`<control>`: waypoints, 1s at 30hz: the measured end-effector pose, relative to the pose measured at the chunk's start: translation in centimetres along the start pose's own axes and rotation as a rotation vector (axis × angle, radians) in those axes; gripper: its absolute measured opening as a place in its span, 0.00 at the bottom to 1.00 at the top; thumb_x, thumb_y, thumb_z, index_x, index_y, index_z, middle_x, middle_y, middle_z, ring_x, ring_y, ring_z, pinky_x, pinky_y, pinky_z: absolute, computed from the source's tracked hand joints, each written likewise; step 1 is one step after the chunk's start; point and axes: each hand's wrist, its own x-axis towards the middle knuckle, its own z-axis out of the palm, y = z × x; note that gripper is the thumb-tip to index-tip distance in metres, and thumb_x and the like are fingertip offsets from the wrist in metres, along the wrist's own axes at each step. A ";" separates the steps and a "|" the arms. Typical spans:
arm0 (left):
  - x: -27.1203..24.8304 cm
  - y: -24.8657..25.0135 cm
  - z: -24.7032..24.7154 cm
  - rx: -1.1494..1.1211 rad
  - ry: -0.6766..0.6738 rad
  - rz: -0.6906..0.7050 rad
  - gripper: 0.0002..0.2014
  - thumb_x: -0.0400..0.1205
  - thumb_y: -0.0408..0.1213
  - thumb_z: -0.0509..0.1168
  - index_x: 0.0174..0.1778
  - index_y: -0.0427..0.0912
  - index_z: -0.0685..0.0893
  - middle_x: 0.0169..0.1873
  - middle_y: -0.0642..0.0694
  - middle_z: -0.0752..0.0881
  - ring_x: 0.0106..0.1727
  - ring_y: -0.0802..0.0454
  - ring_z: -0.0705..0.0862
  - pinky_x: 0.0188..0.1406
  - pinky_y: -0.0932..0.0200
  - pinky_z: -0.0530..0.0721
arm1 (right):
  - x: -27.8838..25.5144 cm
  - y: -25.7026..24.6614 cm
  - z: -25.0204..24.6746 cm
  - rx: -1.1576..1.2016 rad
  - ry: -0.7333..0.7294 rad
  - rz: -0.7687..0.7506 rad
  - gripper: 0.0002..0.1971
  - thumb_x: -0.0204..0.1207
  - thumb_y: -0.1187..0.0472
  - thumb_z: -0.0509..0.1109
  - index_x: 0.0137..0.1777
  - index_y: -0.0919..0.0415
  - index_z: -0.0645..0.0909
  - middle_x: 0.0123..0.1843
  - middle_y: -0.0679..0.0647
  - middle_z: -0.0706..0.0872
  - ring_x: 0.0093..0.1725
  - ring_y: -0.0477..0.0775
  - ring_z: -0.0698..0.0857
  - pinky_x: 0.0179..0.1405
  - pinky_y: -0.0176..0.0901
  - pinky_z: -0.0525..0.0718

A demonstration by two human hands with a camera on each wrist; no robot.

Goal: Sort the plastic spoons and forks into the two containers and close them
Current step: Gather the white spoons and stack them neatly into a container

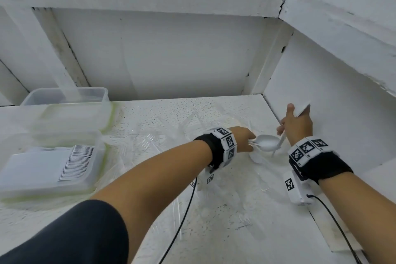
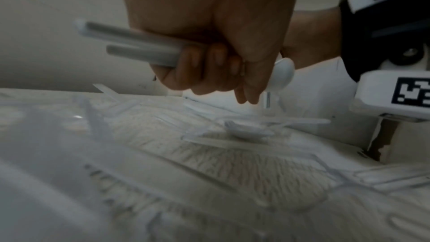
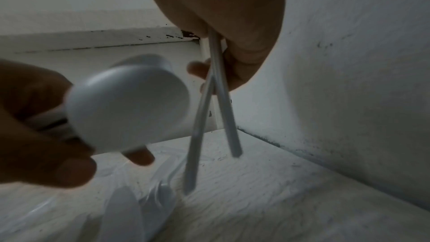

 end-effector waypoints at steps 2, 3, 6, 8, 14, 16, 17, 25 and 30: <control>0.3 0.7 0.7 0.021 -0.051 -0.003 0.15 0.84 0.40 0.60 0.57 0.31 0.82 0.47 0.37 0.81 0.49 0.44 0.78 0.42 0.62 0.66 | -0.1 -0.1 -0.2 -0.053 -0.036 -0.031 0.19 0.84 0.49 0.54 0.68 0.60 0.66 0.35 0.55 0.76 0.28 0.60 0.80 0.26 0.43 0.78; 0.4 0.9 1.1 0.031 -0.076 -0.013 0.17 0.85 0.42 0.59 0.56 0.31 0.82 0.45 0.37 0.80 0.48 0.44 0.78 0.42 0.61 0.66 | -0.2 -0.1 -0.3 -0.073 -0.052 -0.051 0.19 0.84 0.49 0.55 0.66 0.61 0.67 0.36 0.54 0.76 0.35 0.62 0.79 0.29 0.47 0.81; 0.9 1.2 1.8 0.017 -0.089 -0.061 0.16 0.86 0.45 0.56 0.48 0.35 0.82 0.32 0.43 0.76 0.42 0.46 0.75 0.33 0.59 0.68 | -0.3 0.2 -0.2 -0.099 -0.072 -0.099 0.14 0.83 0.48 0.56 0.57 0.58 0.68 0.42 0.57 0.79 0.43 0.61 0.79 0.50 0.60 0.84; 1.2 1.0 1.9 0.007 -0.079 -0.097 0.15 0.85 0.45 0.57 0.44 0.37 0.81 0.29 0.45 0.75 0.40 0.46 0.75 0.26 0.61 0.66 | -0.3 0.3 -0.1 -0.101 -0.080 -0.101 0.15 0.83 0.47 0.57 0.58 0.59 0.69 0.46 0.58 0.79 0.44 0.61 0.80 0.55 0.63 0.83; 1.3 1.1 2.3 0.189 -0.056 -0.094 0.24 0.83 0.50 0.61 0.25 0.40 0.66 0.24 0.48 0.69 0.23 0.53 0.67 0.20 0.62 0.61 | -0.4 0.4 0.2 -0.099 -0.108 -0.097 0.16 0.82 0.47 0.57 0.56 0.60 0.70 0.40 0.56 0.78 0.43 0.61 0.79 0.53 0.61 0.84; 1.4 1.0 2.7 0.201 -0.080 -0.079 0.24 0.81 0.50 0.64 0.25 0.40 0.66 0.23 0.47 0.70 0.23 0.52 0.68 0.20 0.63 0.62 | -0.4 0.4 0.3 -0.095 -0.118 -0.092 0.14 0.82 0.47 0.57 0.53 0.58 0.70 0.35 0.53 0.77 0.41 0.59 0.79 0.51 0.59 0.83; 1.5 0.9 2.8 0.199 -0.082 -0.070 0.24 0.80 0.49 0.66 0.25 0.40 0.66 0.23 0.47 0.70 0.22 0.52 0.69 0.20 0.64 0.63 | -0.4 0.5 0.3 -0.095 -0.124 -0.092 0.14 0.82 0.47 0.57 0.52 0.58 0.70 0.34 0.52 0.76 0.40 0.59 0.78 0.50 0.58 0.83; 1.7 0.4 2.8 0.196 -0.226 -0.211 0.18 0.73 0.46 0.74 0.30 0.41 0.73 0.26 0.45 0.71 0.31 0.45 0.79 0.31 0.60 0.77 | -0.9 0.0 -0.5 -0.109 -0.165 -0.090 0.14 0.83 0.48 0.57 0.52 0.60 0.70 0.35 0.54 0.76 0.30 0.54 0.75 0.26 0.40 0.74; 0.9 -0.1 1.7 0.118 -0.211 -0.209 0.21 0.76 0.40 0.72 0.25 0.39 0.67 0.25 0.46 0.70 0.27 0.49 0.71 0.25 0.60 0.68 | -1.6 -0.4 -0.4 -0.076 -0.200 -0.098 0.12 0.83 0.49 0.57 0.52 0.59 0.70 0.36 0.53 0.76 0.30 0.53 0.74 0.24 0.39 0.72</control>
